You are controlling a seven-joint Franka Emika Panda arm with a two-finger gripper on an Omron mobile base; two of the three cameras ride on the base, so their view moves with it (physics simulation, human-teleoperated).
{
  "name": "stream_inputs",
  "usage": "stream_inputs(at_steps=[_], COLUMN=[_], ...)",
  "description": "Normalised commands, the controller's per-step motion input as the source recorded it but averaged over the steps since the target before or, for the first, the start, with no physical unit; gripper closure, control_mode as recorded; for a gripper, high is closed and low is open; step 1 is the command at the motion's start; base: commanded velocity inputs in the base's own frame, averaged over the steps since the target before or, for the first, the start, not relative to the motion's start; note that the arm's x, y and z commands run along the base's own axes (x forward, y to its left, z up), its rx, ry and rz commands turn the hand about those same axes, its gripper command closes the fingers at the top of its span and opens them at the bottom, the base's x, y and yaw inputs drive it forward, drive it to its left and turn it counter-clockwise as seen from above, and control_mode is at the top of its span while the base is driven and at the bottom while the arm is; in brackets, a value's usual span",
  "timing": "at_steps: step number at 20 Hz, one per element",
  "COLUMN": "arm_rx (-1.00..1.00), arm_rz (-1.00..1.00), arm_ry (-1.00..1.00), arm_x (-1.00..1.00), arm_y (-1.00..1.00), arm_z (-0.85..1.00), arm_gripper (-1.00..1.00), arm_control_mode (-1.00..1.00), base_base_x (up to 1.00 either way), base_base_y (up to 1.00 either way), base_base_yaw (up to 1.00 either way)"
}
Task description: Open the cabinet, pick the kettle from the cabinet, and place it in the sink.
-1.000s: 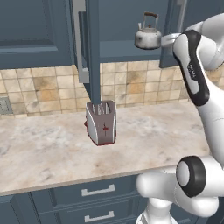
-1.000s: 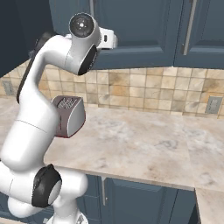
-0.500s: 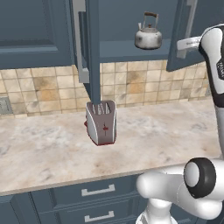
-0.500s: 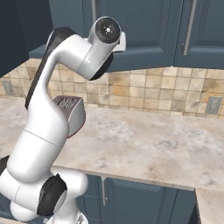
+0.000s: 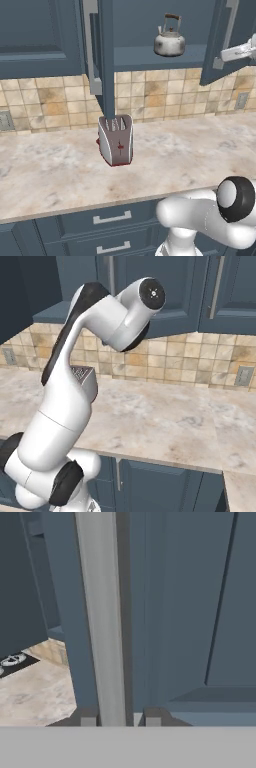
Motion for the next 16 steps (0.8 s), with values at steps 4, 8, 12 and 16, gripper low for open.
stream_inputs(at_steps=[4, 8, 12, 16], arm_rx=[0.0, -0.02, -0.1, -0.08], arm_rz=[0.12, 0.01, -0.04, -0.16], arm_ry=[0.0, 0.0, -0.01, 0.0], arm_x=[-0.37, -0.25, -0.11, -0.36], arm_y=[-0.45, -0.2, 0.0, -0.23], arm_z=[0.05, -0.03, -0.15, -0.09], arm_gripper=[1.0, 1.0, -1.0, -1.0], arm_control_mode=[-1.0, -1.0, -1.0, -1.0], base_base_x=[0.0, 0.0, 0.0, 0.0], base_base_y=[0.0, 0.0, 0.0, 0.0], base_base_yaw=[0.0, 0.0, 0.0, 0.0])
